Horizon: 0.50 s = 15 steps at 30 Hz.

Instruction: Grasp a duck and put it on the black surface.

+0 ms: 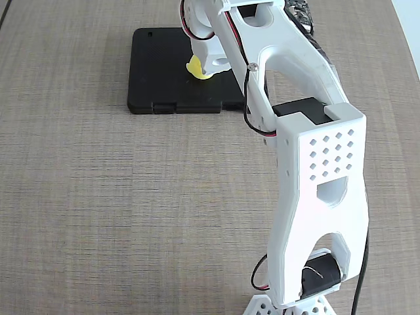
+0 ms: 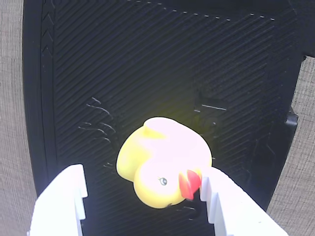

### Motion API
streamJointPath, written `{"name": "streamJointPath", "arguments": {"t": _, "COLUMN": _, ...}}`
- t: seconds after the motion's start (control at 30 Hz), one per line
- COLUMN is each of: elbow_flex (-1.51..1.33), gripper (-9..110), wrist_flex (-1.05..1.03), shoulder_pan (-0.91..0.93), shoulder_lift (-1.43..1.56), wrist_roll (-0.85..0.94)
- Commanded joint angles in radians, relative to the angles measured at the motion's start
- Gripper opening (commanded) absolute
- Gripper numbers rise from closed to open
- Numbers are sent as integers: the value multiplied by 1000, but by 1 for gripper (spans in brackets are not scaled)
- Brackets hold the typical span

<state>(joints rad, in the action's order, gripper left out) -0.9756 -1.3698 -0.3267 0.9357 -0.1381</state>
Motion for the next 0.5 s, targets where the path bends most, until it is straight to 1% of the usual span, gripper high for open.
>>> {"name": "streamJointPath", "arguments": {"t": 0.0, "elbow_flex": 12, "gripper": 24, "wrist_flex": 3, "shoulder_pan": 41, "shoulder_lift": 204, "wrist_roll": -9}}
{"name": "streamJointPath", "arguments": {"t": 0.13, "elbow_flex": -80, "gripper": 23, "wrist_flex": -6, "shoulder_pan": 101, "shoulder_lift": 431, "wrist_roll": -9}}
{"name": "streamJointPath", "arguments": {"t": 0.3, "elbow_flex": -322, "gripper": 22, "wrist_flex": 2, "shoulder_pan": 156, "shoulder_lift": 750, "wrist_roll": -8}}
{"name": "streamJointPath", "arguments": {"t": 0.4, "elbow_flex": -508, "gripper": 19, "wrist_flex": 6, "shoulder_pan": 164, "shoulder_lift": 919, "wrist_roll": -6}}
{"name": "streamJointPath", "arguments": {"t": 0.47, "elbow_flex": -634, "gripper": 14, "wrist_flex": 6, "shoulder_pan": 163, "shoulder_lift": 1011, "wrist_roll": -6}}
